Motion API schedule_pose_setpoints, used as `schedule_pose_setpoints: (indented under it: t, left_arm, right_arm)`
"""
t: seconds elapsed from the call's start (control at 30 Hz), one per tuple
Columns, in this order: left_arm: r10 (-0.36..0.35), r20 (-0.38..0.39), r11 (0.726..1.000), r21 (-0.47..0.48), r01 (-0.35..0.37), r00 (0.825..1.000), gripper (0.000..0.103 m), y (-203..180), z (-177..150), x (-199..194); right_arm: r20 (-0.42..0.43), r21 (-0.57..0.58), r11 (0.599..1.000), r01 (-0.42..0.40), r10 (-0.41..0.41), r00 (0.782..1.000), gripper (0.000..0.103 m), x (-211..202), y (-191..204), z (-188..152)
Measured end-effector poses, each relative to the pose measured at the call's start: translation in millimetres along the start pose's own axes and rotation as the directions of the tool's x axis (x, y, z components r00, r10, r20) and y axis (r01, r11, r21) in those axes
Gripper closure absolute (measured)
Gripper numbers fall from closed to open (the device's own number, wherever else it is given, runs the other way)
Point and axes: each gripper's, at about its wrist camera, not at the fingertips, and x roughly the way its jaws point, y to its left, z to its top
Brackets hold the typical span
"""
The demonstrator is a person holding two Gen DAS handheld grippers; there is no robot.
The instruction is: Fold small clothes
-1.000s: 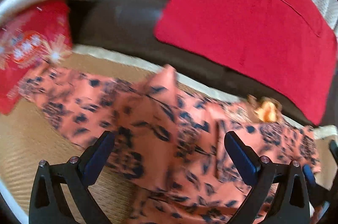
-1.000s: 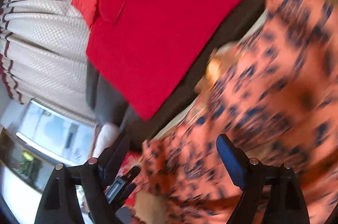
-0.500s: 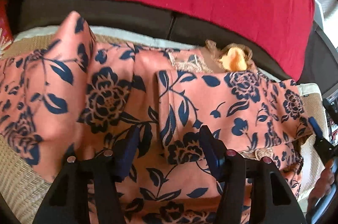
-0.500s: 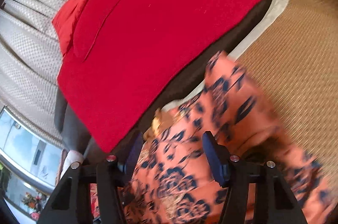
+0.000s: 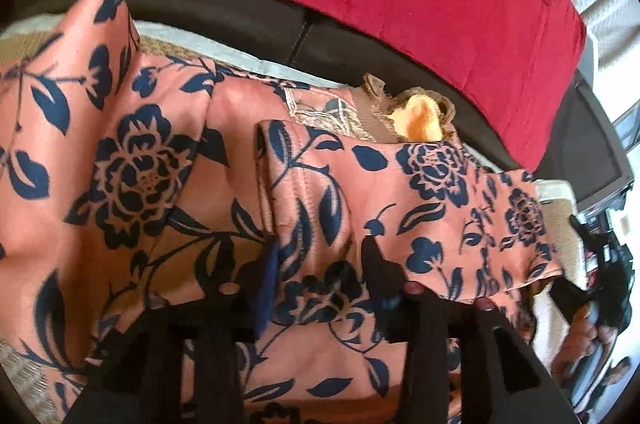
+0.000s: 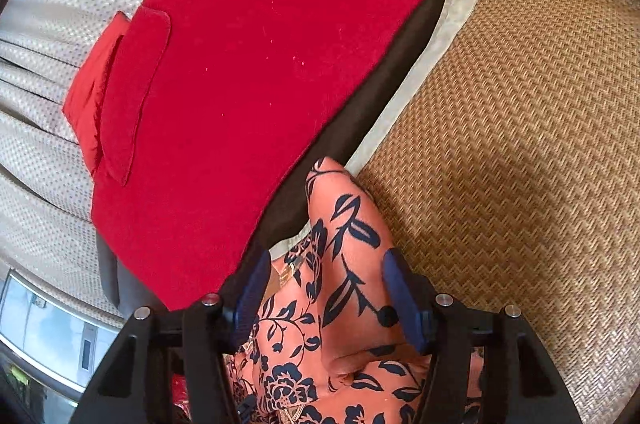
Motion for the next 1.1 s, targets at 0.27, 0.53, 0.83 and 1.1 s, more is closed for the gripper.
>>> schedule_pose_setpoints:
  t: [0.27, 0.53, 0.83, 1.1]
  left_arm:
    - [-0.007, 0.091, 1.0, 0.019, 0.005, 0.996, 0.095, 0.8, 1.9, -24.6]
    - [0.086, 0.227, 0.986, 0.119, -0.115, 0.97, 0.095, -11.3, 9.9, -80.9]
    - [0.289, 0.121, 0.952, 0.064, -0.298, 0.95, 0.09, 29.1, 16.3, -64.3]
    - [0.255, 0.263, 0.962, -0.17, -0.216, 0.93, 0.042, 79.7, 30.1, -137.4]
  right_arm:
    - [-0.015, -0.038, 0.999, 0.007, -0.007, 1.0, 0.041, 14.2, 15.1, -11.5]
    - [0.002, -0.093, 0.996, 0.006, -0.006, 1.0, 0.041, 21.0, 30.4, -17.4]
    - [-0.152, -0.157, 0.988, 0.0, -0.024, 0.988, 0.041, 61.4, 51.3, -36.5]
    - [-0.202, -0.215, 0.977, 0.003, -0.048, 0.978, 0.042, 80.1, 75.3, -57.9]
